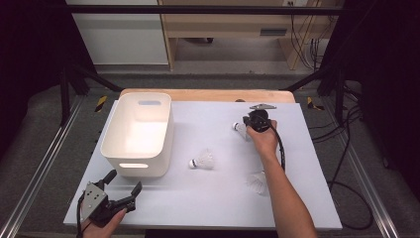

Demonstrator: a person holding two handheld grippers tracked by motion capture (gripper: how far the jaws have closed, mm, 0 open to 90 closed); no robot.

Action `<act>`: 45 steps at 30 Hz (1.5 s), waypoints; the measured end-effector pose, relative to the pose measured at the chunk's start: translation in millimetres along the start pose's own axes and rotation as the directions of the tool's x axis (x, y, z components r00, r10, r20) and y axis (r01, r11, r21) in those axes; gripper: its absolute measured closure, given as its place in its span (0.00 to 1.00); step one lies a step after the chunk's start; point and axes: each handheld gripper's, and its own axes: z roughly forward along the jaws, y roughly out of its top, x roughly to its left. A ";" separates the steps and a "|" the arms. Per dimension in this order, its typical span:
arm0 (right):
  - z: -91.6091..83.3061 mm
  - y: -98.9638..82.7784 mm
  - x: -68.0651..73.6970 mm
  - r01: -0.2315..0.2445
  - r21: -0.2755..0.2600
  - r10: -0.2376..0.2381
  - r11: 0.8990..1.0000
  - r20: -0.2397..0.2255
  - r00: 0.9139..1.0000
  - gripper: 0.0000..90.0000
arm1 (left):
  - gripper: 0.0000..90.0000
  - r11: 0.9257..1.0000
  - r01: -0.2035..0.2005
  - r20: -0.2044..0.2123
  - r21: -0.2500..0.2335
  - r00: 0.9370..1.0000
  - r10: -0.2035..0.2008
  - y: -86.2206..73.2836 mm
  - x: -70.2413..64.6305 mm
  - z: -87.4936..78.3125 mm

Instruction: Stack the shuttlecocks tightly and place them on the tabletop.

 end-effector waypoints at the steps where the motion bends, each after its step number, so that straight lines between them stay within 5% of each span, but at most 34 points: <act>1: -0.5 0.4 0.1 -0.001 -0.004 0.001 1.000 -0.001 1.000 1.00 | 0.07 1.000 0.000 0.000 0.000 1.000 0.000 0.0 0.0 0.0; 12: -15.1 7.3 1.8 0.029 -0.057 -0.030 0.998 -0.015 0.999 1.00 | 0.07 1.000 0.005 -0.004 -0.008 1.000 -0.005 0.4 0.4 -1.1; 30: -63.6 5.0 6.9 0.100 -0.026 -0.102 0.995 -0.056 0.993 0.99 | 0.07 1.000 0.006 -0.005 -0.013 1.000 -0.006 0.7 0.4 -2.0; 45: -77.2 -23.9 8.8 0.080 0.114 -0.067 0.990 -0.117 0.991 0.47 | 0.07 1.000 0.002 0.000 -0.016 1.000 -0.002 0.8 -0.6 -1.9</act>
